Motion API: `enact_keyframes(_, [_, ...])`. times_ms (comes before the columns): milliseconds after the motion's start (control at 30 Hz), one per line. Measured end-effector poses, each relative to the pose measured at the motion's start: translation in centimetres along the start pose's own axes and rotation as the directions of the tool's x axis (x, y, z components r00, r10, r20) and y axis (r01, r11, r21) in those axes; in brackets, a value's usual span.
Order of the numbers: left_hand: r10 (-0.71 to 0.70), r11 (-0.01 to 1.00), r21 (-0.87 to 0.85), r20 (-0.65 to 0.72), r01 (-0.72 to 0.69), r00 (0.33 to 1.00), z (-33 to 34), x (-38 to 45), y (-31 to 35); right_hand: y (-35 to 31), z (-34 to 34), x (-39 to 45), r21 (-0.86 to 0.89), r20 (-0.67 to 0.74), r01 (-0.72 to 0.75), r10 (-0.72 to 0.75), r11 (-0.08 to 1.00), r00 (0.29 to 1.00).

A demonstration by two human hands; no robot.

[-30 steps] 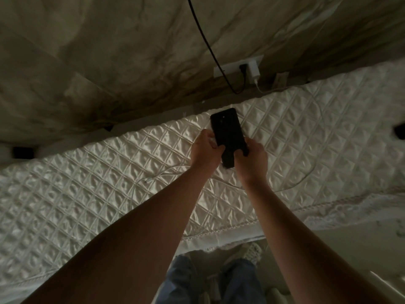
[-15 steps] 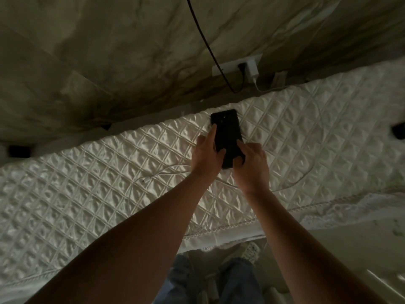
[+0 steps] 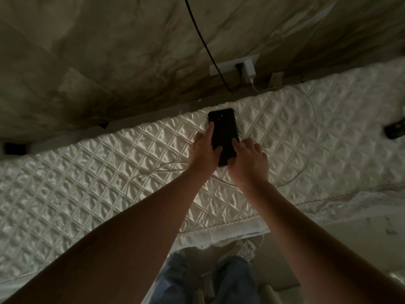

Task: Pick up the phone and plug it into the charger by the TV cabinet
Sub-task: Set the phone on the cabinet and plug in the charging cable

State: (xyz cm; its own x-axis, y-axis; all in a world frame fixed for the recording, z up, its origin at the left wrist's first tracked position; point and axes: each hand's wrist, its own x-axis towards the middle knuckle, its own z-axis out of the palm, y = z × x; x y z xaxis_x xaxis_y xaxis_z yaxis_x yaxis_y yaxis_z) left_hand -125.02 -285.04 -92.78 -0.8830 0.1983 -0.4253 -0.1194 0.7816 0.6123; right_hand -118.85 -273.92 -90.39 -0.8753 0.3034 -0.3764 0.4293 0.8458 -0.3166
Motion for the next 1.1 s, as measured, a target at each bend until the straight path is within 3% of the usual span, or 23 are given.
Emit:
enact_keyframes(133, [-0.013, 1.000, -0.020, 0.001, 0.013, 1.000, 0.0, -0.1, 0.3, 0.0, -0.3, 0.2, 0.067, 0.064, -0.038, 0.034, 0.997, 0.997])
enact_keyframes(233, [-0.089, 0.984, -0.152, 0.033, 0.093, 0.995, -0.5, -0.4, 1.1, -0.1, -0.4, -0.3, 0.093, 0.115, -0.060, 0.049, 0.994, 0.992])
enact_keyframes(367, [-0.245, 0.829, -0.498, 0.089, 0.256, 0.965, -1.8, -1.9, 1.2, -0.7, -0.5, -1.7, 0.308, 0.034, -0.069, 0.061, 0.949, 0.998])
enact_keyframes(567, [-0.381, 0.647, -0.686, 0.087, 0.332, 0.920, -4.0, -3.7, -0.3, -3.0, -0.7, -2.9, 0.633, 0.026, -0.152, 0.176, 0.759, 0.984])
enact_keyframes(833, [-0.504, 0.513, -0.801, 0.010, 0.309, 0.864, -7.3, -4.5, -4.0, -6.8, 0.8, -3.9, 0.752, 0.091, -0.155, 0.132, 0.641, 0.987])
enact_keyframes(1100, [-0.624, 0.378, -0.871, 0.010, 0.313, 0.781, -11.1, -6.8, -10.6, -12.4, 4.6, -5.2, 0.697, 0.144, -0.127, 0.035, 0.705, 0.989])
